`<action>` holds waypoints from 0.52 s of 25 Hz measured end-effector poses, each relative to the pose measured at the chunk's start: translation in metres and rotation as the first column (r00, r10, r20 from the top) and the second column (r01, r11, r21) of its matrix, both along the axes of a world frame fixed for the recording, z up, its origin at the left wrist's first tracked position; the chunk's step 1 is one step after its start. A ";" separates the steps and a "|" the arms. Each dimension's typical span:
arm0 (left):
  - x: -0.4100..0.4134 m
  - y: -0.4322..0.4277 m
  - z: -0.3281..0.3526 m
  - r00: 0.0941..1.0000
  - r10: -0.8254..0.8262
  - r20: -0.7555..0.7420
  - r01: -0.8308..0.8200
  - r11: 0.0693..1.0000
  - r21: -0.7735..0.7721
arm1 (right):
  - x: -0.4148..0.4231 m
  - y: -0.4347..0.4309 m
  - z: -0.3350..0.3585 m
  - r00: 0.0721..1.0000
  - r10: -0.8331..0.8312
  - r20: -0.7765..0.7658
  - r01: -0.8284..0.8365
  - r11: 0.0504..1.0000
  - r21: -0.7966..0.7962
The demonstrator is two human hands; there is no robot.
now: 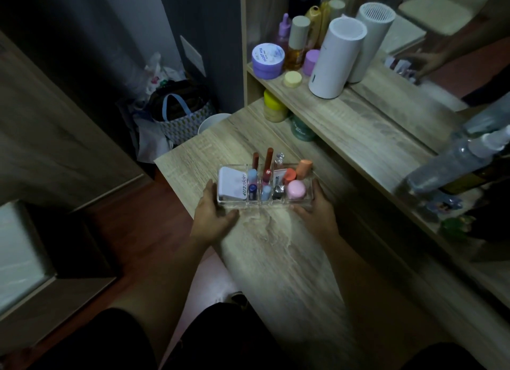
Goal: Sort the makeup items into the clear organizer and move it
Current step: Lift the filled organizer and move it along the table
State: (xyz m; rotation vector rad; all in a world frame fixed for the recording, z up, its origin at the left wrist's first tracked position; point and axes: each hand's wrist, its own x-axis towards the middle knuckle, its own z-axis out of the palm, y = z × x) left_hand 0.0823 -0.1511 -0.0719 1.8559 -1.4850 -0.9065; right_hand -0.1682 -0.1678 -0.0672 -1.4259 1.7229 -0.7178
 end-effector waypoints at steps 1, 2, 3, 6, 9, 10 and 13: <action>0.001 -0.003 0.003 1.000 -0.027 0.004 0.027 1.000 0.008 | 0.001 -0.001 0.000 1.000 0.001 -0.002 -0.001 1.000 0.000; 0.003 -0.008 0.005 0.999 -0.051 0.001 0.051 0.999 0.011 | 0.001 -0.002 0.001 1.000 0.005 -0.001 -0.005 1.000 -0.002; 0.005 -0.013 0.007 0.997 -0.074 -0.001 0.074 0.997 0.010 | 0.001 -0.003 0.002 1.000 0.006 0.010 -0.006 1.000 -0.004; 0.006 -0.019 0.011 0.994 -0.105 0.039 0.105 0.995 0.002 | 0.002 -0.002 0.004 0.998 -0.019 0.054 0.020 1.000 -0.022; 0.005 -0.019 0.009 0.992 -0.111 0.061 0.110 0.994 0.029 | 0.005 0.001 0.006 0.998 -0.039 0.056 0.041 0.999 -0.033; 0.005 -0.019 0.008 0.992 -0.110 0.062 0.108 0.993 0.037 | 0.005 0.001 0.007 0.999 -0.033 0.043 0.035 0.998 -0.045; 0.007 -0.020 0.005 0.992 -0.110 0.064 0.107 0.993 0.046 | 0.004 0.000 0.012 1.000 0.003 -0.030 -0.007 0.994 -0.108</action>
